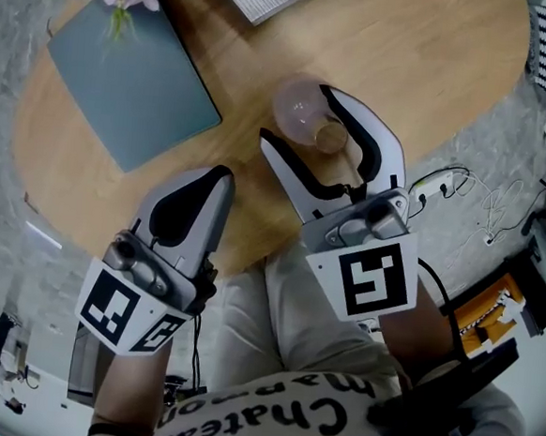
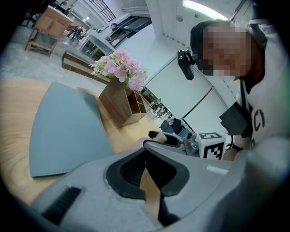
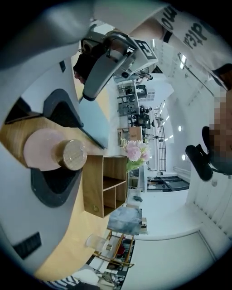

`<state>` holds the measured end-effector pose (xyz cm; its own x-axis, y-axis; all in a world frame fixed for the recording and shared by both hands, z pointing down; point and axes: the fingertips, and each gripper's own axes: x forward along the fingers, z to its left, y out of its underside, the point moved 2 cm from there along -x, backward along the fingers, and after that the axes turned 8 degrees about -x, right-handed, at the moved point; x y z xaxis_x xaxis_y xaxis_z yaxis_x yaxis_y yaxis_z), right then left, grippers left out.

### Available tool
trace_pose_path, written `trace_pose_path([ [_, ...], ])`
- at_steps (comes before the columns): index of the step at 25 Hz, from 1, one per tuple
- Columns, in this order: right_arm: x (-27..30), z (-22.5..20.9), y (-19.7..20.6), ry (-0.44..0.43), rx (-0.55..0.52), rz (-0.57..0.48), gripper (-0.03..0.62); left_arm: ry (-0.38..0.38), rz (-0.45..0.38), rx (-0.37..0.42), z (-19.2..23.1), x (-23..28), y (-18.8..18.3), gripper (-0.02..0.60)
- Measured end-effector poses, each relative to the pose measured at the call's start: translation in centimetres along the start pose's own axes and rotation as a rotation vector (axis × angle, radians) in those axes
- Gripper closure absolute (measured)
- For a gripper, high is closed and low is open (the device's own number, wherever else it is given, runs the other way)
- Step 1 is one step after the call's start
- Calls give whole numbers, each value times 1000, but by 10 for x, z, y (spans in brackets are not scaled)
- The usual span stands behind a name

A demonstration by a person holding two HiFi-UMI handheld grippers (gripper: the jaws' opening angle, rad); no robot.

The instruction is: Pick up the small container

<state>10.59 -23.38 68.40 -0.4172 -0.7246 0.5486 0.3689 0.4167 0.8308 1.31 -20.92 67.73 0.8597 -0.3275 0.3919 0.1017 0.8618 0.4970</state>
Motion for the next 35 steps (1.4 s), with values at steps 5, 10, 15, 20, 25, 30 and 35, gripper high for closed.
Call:
trace_pose_path([
  [5,4,-7,4,60,-10,-9,343,6,17,-26,6,-3,12,568],
  [10,12,-16,2,70,64,-48,392,0,22,-44,13,-10,17,568],
  [15,13,-15,5,88,54,-8,387,17,41,-26,14,-10,21,568],
  [20,13,-17,4,95,64,22,382,21,54,-15,11,-10,25,568],
  [25,16,-18,4,95,67,52,377,42,41,-28,6,-13,25,568],
  [30,21,-16,6,72,17,126,368,37,12,-38,-4,-20,15,568],
  [35,24,-14,10,74,-12,189,347,14,-26,-16,-30,-34,-8,568],
])
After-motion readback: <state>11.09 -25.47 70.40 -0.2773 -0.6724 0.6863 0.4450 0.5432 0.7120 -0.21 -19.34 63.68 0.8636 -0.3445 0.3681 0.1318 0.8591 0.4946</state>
